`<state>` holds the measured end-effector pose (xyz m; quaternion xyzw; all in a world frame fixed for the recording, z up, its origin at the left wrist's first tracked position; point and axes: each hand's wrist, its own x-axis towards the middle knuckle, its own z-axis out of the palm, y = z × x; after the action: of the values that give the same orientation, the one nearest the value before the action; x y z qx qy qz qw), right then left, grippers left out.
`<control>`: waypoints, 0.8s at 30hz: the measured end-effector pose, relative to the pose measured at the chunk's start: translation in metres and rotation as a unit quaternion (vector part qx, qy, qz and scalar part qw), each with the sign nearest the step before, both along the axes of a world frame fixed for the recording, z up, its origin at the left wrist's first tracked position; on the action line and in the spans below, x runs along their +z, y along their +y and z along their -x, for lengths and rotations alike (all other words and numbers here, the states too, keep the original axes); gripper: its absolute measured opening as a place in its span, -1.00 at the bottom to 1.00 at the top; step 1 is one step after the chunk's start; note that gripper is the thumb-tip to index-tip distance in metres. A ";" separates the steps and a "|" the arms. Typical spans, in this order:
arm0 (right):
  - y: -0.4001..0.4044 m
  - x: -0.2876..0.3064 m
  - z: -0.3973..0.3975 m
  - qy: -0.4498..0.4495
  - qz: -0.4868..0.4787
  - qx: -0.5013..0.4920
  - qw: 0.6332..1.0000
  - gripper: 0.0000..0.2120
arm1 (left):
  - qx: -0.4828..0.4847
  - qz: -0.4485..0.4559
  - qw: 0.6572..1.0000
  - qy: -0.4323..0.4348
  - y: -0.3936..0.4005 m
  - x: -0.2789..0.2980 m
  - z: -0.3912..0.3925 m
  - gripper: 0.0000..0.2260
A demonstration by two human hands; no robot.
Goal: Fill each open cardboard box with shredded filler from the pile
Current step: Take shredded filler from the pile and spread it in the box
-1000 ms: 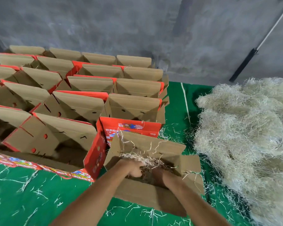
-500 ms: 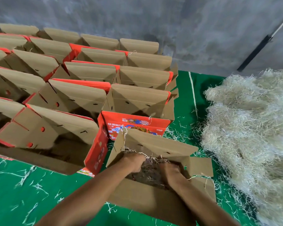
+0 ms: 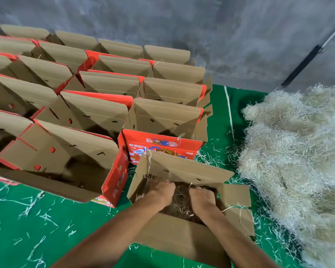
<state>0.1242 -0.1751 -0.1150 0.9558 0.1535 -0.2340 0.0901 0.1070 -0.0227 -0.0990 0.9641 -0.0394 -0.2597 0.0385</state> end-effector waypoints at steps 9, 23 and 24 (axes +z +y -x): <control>-0.019 -0.004 0.013 0.168 -0.019 -0.097 0.981 -0.65 | 0.028 0.012 0.973 0.228 -0.006 -0.008 0.006 -0.56; -0.012 0.010 0.015 0.219 -0.114 -0.083 0.965 -0.75 | 0.179 0.052 0.976 0.110 0.016 0.006 0.001 -0.75; -0.009 0.016 0.011 0.185 -0.127 -0.096 0.970 -0.75 | 0.199 0.074 0.974 0.076 0.017 0.008 -0.002 -0.82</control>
<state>0.1136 -0.1840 -0.0989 0.9099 0.1033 -0.3926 -0.0853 0.1086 -0.0055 -0.0912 0.9243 0.1375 -0.3161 0.1636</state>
